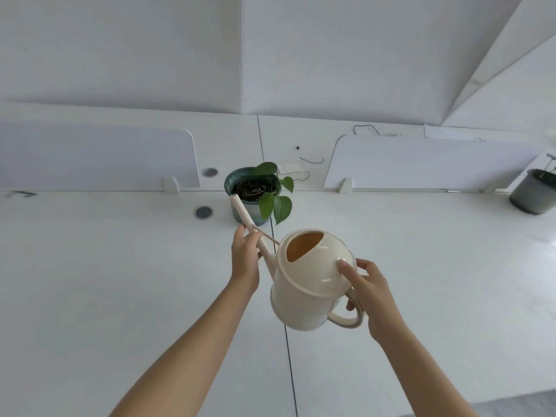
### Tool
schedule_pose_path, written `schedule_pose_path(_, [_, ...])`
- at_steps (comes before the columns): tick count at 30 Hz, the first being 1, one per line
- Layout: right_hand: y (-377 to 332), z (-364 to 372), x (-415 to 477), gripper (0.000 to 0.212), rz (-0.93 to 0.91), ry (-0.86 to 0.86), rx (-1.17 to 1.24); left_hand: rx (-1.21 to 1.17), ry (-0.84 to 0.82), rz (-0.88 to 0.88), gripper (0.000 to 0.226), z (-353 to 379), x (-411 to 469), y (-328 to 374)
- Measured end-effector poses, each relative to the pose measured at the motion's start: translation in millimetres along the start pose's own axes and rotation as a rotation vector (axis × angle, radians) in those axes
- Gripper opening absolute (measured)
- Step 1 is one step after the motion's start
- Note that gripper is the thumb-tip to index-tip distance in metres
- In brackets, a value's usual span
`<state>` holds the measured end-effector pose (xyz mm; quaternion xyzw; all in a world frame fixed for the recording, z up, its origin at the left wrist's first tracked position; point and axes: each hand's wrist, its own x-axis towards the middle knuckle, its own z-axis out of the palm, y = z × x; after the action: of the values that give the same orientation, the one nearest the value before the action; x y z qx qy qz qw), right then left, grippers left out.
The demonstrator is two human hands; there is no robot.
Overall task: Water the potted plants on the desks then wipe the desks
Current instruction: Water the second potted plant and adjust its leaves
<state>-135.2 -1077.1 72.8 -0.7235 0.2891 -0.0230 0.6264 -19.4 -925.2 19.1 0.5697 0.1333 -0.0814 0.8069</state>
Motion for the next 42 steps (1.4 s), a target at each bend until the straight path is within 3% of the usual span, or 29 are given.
schedule_pose_path(12, [-22.4,47.7,39.9,0.034,0.080,0.108,-0.058,0.052,-0.097,-0.048,0.010,-4.7,65.5,10.0])
schedule_pose_path(24, [-32.4,52.5,51.3,0.034,0.111,0.200,-0.097,0.061,-0.150,-0.127,0.022,3.8,88.4,-0.9])
schedule_pose_path(42, [-38.2,37.1,55.9,0.039,0.047,0.297,-0.147,0.032,-0.173,-0.219,0.017,23.0,88.9,-6.4])
